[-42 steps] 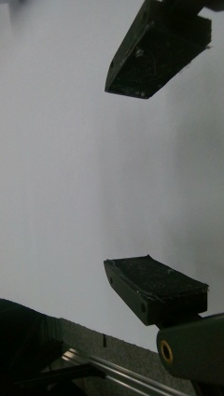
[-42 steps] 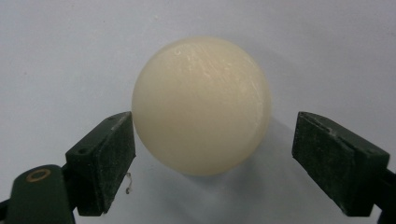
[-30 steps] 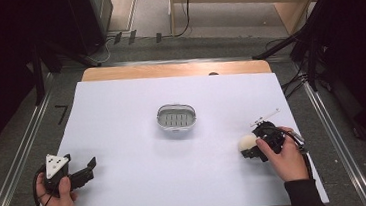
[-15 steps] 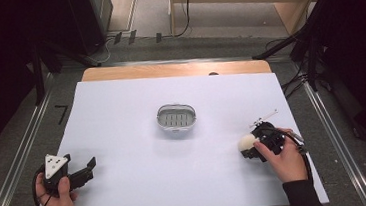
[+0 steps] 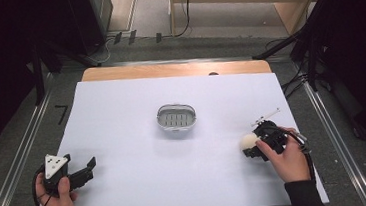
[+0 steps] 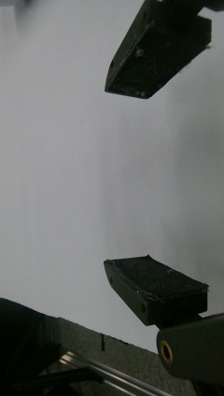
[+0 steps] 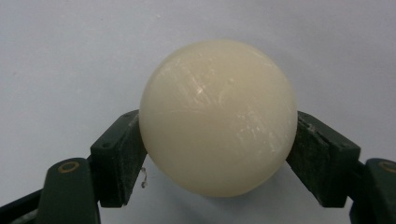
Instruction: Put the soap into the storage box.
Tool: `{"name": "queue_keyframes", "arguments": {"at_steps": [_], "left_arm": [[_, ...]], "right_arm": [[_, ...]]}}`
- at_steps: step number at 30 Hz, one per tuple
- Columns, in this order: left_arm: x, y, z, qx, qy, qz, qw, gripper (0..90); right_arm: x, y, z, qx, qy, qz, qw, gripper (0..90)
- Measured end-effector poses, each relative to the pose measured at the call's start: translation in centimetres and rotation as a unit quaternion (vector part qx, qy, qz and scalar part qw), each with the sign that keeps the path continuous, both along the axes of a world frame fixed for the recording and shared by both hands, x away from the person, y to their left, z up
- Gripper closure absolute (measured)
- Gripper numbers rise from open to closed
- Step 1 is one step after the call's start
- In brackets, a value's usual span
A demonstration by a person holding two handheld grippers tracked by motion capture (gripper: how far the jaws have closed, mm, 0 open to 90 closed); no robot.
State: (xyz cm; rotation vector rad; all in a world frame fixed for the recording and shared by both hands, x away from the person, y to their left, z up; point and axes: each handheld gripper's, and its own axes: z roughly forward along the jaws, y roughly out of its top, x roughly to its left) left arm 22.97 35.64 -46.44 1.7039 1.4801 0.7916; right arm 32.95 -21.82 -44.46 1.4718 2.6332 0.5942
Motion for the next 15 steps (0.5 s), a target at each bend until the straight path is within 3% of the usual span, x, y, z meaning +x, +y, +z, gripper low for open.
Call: {"name": "queue_keyframes", "arguments": {"at_steps": [15], "left_arm": [[0.0, 0.2, 0.0, -0.010, -0.001, 0.002, 1.0000, 14.0]], "right_arm": [[0.9, 2.6, 1.3, 0.001, -0.002, 0.022, 0.9998, 25.5]]}}
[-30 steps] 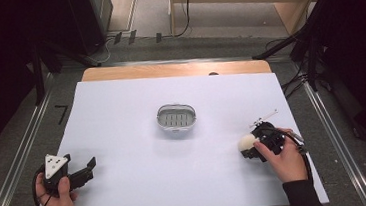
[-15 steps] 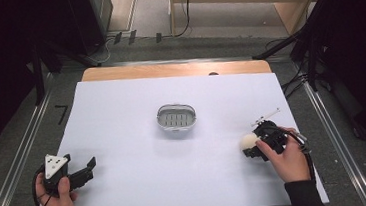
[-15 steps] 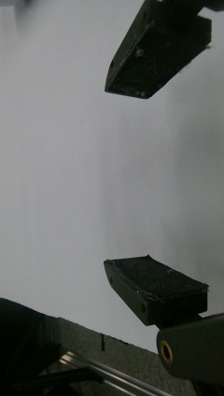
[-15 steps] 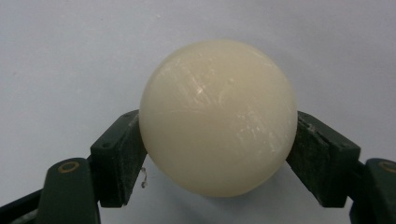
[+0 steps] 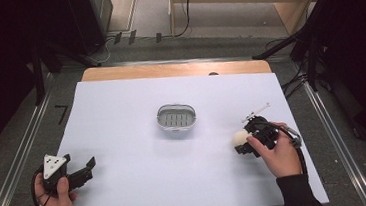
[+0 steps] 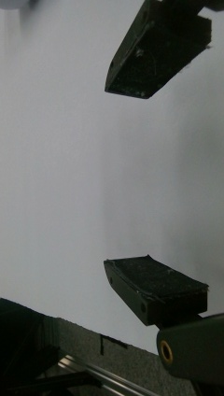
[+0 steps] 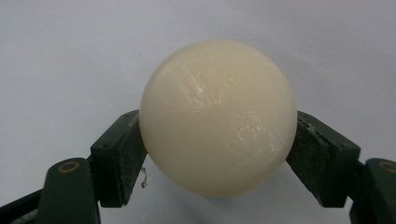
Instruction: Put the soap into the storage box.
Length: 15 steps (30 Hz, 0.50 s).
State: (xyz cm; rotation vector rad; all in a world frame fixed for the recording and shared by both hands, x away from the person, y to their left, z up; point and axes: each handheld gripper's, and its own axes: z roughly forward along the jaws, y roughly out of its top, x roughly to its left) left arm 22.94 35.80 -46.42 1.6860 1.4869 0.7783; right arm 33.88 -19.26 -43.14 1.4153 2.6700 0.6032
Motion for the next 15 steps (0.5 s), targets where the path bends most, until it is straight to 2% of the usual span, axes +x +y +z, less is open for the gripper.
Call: {"name": "queue_keyframes", "arguments": {"at_steps": [15], "left_arm": [[0.0, 0.1, 0.0, -0.002, 0.001, -0.001, 1.0000, 14.0]], "right_arm": [[0.8, 1.6, 0.7, 0.000, 0.006, 0.014, 0.9999, 25.5]]}}
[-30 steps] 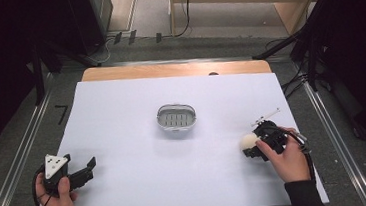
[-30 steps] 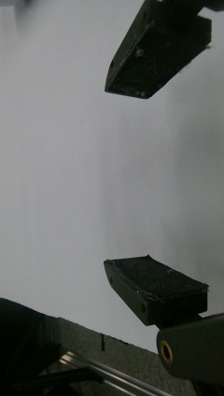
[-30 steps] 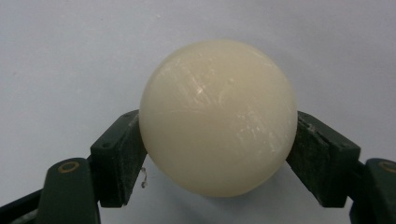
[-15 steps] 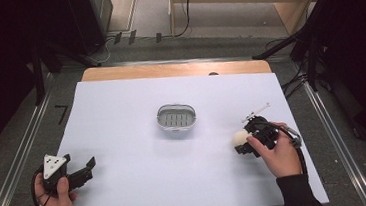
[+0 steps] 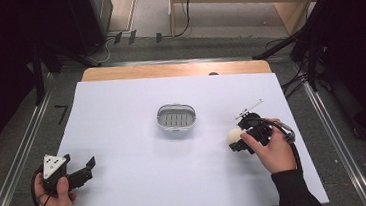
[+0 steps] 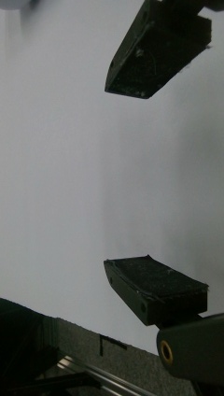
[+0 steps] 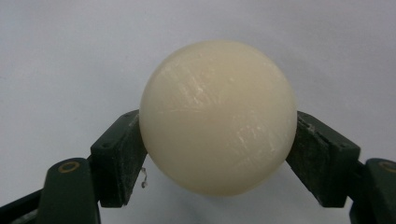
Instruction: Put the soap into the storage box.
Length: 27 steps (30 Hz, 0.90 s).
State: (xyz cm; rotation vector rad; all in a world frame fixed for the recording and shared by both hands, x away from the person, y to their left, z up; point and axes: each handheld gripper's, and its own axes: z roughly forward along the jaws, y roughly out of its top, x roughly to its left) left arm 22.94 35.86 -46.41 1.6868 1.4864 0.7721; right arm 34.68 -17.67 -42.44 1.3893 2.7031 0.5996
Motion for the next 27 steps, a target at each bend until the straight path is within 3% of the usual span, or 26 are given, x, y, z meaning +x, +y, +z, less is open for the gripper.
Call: {"name": "queue_keyframes", "arguments": {"at_steps": [27], "left_arm": [[0.0, 0.0, 0.0, -0.002, 0.000, 0.000, 1.0000, 14.1]], "right_arm": [[1.3, 2.7, 0.8, -0.003, 0.001, 0.022, 0.9998, 25.5]]}}
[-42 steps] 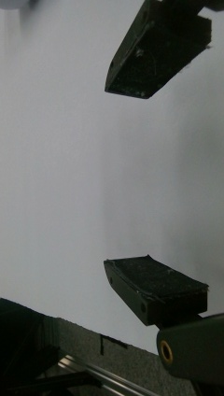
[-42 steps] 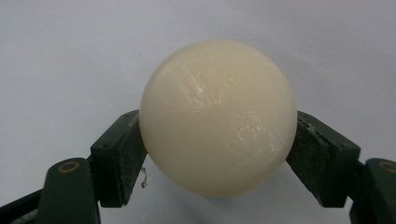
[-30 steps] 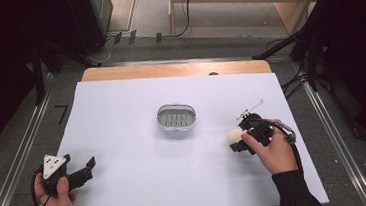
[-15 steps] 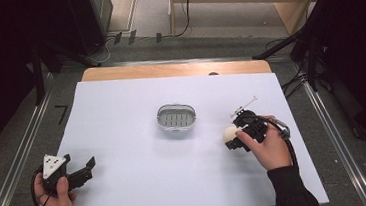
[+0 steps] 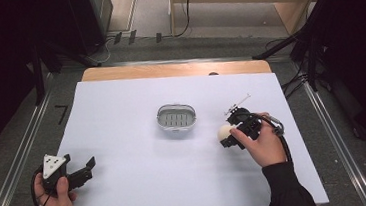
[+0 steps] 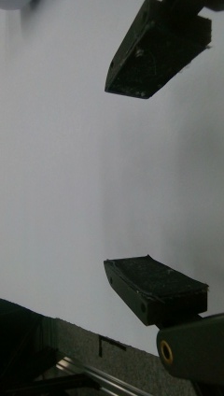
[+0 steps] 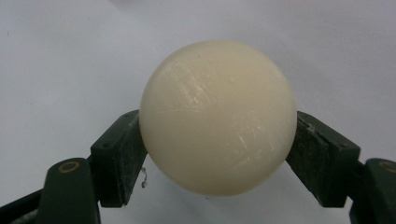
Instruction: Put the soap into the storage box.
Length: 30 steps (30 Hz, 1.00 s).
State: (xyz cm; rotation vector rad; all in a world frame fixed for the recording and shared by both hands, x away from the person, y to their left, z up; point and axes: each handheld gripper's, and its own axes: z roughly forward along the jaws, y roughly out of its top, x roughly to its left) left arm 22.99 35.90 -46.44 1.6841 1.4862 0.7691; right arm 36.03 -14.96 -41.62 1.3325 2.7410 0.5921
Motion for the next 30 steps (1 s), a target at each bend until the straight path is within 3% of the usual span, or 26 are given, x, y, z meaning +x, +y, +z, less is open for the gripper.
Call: {"name": "queue_keyframes", "arguments": {"at_steps": [30], "left_arm": [[0.0, 0.0, 0.0, -0.001, 0.002, 0.002, 1.0000, 14.0]], "right_arm": [[1.5, 4.3, 1.8, 0.002, 0.000, 0.035, 0.9994, 25.5]]}}
